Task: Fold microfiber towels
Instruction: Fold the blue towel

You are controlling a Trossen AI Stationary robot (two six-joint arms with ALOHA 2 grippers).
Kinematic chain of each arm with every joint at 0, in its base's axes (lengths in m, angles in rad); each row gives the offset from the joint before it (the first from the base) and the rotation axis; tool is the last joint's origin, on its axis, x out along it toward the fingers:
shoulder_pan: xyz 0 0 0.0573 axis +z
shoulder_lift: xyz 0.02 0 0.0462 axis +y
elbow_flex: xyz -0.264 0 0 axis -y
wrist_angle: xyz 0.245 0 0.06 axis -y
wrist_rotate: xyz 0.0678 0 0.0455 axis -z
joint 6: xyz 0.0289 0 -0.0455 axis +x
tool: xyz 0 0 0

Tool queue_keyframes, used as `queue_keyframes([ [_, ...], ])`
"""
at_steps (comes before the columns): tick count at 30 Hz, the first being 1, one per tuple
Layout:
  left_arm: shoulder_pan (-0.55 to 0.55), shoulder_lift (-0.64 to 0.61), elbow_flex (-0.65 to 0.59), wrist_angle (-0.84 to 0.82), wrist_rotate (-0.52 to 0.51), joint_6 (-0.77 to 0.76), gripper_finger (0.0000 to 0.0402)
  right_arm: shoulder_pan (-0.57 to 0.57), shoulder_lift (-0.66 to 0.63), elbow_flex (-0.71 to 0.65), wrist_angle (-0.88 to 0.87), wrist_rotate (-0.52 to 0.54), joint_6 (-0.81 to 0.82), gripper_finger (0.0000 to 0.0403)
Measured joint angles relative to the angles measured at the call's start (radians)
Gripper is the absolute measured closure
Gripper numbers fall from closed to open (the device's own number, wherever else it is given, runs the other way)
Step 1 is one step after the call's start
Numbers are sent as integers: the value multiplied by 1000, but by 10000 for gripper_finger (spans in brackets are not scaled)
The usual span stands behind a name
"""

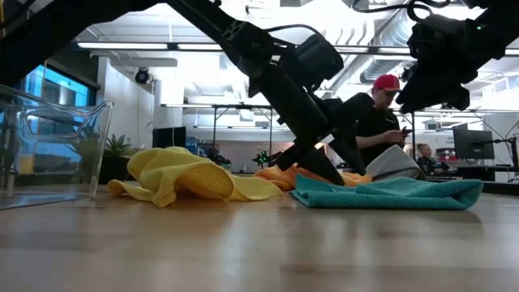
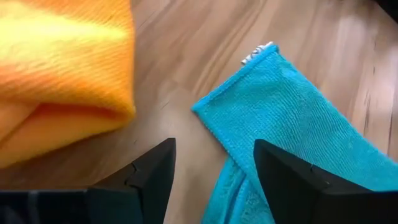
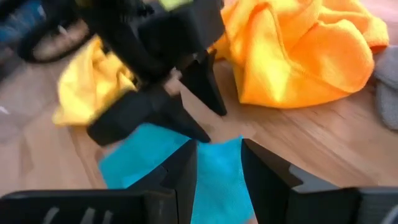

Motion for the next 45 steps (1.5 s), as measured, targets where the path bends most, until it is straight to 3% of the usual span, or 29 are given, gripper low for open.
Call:
queue_keyframes([
  [8, 32, -33, 0, -22, 79, 103, 223, 22, 113, 0, 37, -115, 83, 295],
  [15, 94, -152, -5, -145, 52, 226, 249, 127, 293, 0, 187, -171, 107, 370],
  [17, 110, -205, -32, -137, 43, 253, 267, 148, 346, 0, 258, -171, 108, 394],
  [22, 141, -344, -157, -46, -11, 291, 337, 174, 463, 1, 327, -170, 156, 394],
  [26, 145, -447, -318, 127, 8, 271, 394, 181, 528, 11, 261, -171, 211, 400],
  [33, 127, -567, -560, 336, 14, 194, 399, 179, 595, 141, -95, -179, 196, 403],
  [39, 87, -574, -609, 383, 19, 179, 400, 141, 684, 155, -199, -223, 165, 403],
  [45, 42, -574, -607, 385, -1, 215, 400, 115, 768, 190, -149, -215, 101, 403],
])
